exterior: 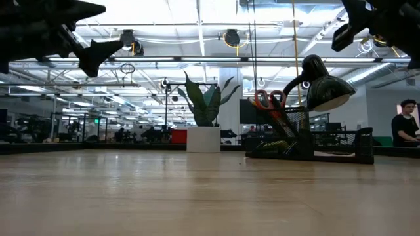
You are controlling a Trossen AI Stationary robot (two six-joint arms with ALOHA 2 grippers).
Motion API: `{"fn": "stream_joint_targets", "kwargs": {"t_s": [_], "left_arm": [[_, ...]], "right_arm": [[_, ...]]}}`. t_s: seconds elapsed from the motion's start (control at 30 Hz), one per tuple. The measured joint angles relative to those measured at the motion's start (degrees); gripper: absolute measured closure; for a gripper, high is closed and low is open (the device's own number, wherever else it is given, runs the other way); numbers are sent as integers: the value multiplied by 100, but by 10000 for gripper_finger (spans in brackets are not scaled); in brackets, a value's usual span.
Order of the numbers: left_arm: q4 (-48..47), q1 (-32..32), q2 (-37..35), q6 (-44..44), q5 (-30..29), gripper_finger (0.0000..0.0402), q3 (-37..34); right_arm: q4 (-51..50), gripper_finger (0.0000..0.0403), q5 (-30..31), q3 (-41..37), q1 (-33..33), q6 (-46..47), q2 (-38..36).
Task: Pick and place office supplies into organizer
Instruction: Return to Home Position
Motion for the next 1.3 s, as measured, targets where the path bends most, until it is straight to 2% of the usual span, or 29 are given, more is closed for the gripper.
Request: {"fn": "stream_joint_targets", "kwargs": {"t_s": [0.13, 0.33, 0.5, 0.67, 0.77, 0.93, 1.17, 1.3], "left_arm": [[-586, 331, -368, -9, 343, 43, -2], [-698, 754, -875, 53, 501, 43, -2], [-1079, 1101, -1304, 75, 1059, 41, -2], [-1328, 1352, -1817, 102, 1199, 49, 1], [-1788, 1457, -2091, 88, 1361, 50, 1], [-1824, 1576, -2664, 128, 1397, 50, 3], [-3018, 1768, -3451, 58, 1796, 50, 1], [-3153, 1780, -3661, 80, 1926, 50, 15]], "right_arm": [[-20, 344, -153, -2, -200, 32, -162], [-96, 344, -399, -2, -539, 33, -339], [-39, 344, -674, -2, -825, 147, -642], [-145, 344, -1013, -2, -1107, 344, -954], [-183, 344, -1139, -2, -1283, 446, -1132], [-85, 344, -1498, -4, -1552, 782, -1557], [-475, 344, -2003, -9, -1832, 1136, -1922], [-593, 344, -2248, -9, -1904, 1268, -1988]]}}
